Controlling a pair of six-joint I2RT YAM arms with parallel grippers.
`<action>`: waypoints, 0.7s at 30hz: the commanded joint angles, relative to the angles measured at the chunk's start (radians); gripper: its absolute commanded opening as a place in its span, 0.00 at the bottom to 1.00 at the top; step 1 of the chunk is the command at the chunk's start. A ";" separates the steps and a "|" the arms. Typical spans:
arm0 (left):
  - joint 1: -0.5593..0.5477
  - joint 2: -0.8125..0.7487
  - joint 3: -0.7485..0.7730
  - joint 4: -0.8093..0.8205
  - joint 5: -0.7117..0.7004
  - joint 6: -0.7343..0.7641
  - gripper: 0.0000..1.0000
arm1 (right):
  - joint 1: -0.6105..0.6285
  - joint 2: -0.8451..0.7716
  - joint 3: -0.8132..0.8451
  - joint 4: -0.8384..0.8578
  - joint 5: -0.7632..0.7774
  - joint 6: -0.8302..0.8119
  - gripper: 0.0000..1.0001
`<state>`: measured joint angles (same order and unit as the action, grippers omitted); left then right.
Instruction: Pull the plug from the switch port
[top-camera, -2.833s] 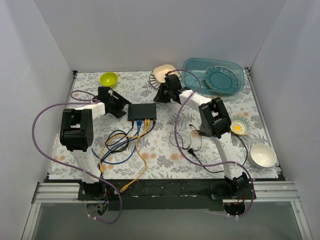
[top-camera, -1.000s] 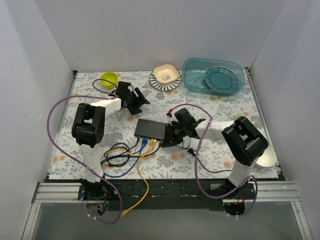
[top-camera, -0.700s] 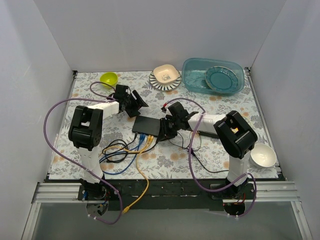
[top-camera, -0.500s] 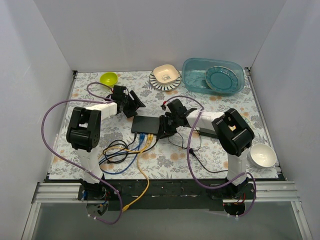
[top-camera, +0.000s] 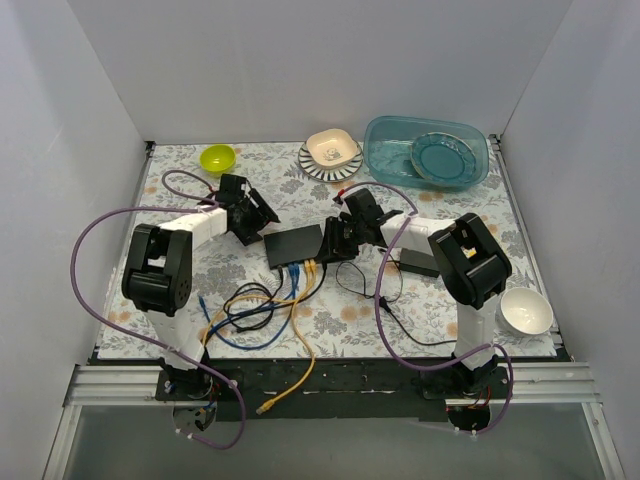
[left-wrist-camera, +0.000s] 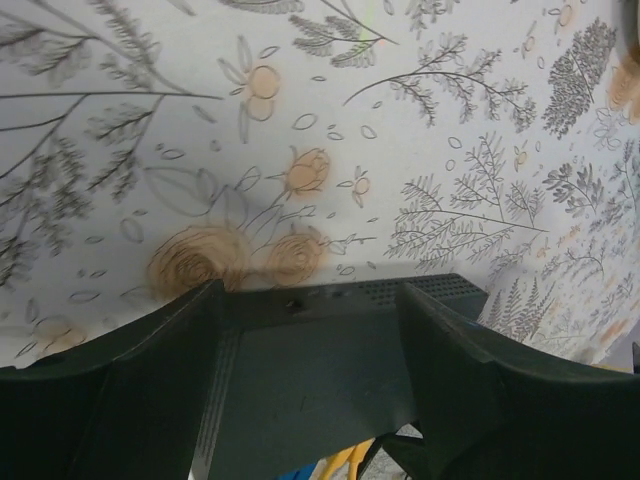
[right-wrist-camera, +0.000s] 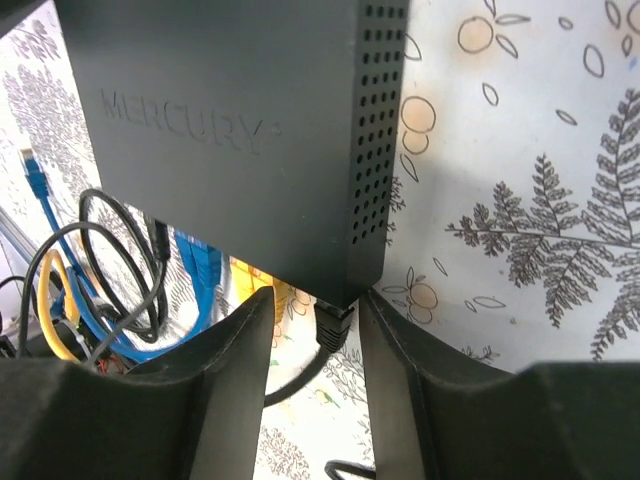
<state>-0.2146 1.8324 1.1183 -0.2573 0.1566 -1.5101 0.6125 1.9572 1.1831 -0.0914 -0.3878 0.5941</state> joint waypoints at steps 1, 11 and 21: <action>0.024 -0.097 0.035 -0.119 -0.094 -0.041 0.69 | -0.010 0.017 -0.056 0.039 0.109 -0.019 0.49; -0.011 0.059 0.117 0.122 0.481 -0.124 0.65 | -0.023 0.034 -0.074 0.082 0.050 0.007 0.48; -0.020 0.194 0.083 0.251 0.641 -0.194 0.50 | -0.034 0.019 -0.209 0.257 -0.062 0.136 0.47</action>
<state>-0.2398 2.0277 1.2190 -0.0521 0.7265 -1.6787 0.5812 1.9507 1.0714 0.1318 -0.4599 0.6785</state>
